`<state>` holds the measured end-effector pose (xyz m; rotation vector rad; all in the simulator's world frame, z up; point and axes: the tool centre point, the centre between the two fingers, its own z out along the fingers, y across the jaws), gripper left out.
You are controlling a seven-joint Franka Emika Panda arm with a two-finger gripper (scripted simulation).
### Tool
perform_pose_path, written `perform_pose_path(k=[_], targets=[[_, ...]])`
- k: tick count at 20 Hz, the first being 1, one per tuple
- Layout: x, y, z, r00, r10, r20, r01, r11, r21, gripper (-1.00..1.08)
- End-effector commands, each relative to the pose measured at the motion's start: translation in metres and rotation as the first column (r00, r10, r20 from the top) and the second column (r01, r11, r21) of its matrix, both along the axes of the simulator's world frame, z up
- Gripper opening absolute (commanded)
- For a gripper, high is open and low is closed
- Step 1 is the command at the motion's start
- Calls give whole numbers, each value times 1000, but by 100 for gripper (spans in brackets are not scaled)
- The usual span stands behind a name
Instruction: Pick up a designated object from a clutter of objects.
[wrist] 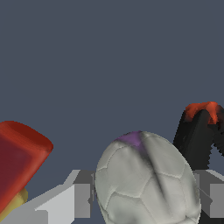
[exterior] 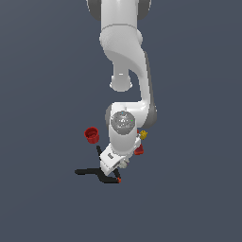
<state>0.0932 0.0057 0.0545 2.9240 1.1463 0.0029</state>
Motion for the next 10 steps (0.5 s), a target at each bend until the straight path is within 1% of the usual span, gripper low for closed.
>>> perform_pose_path(k=[1, 5, 10], targets=[[-6, -2, 9, 1000, 0, 2, 0, 1000, 0, -100], [-21, -6, 26, 1000, 0, 2, 0, 1000, 0, -100], [-45, -13, 56, 1000, 0, 1, 0, 1000, -1, -100]])
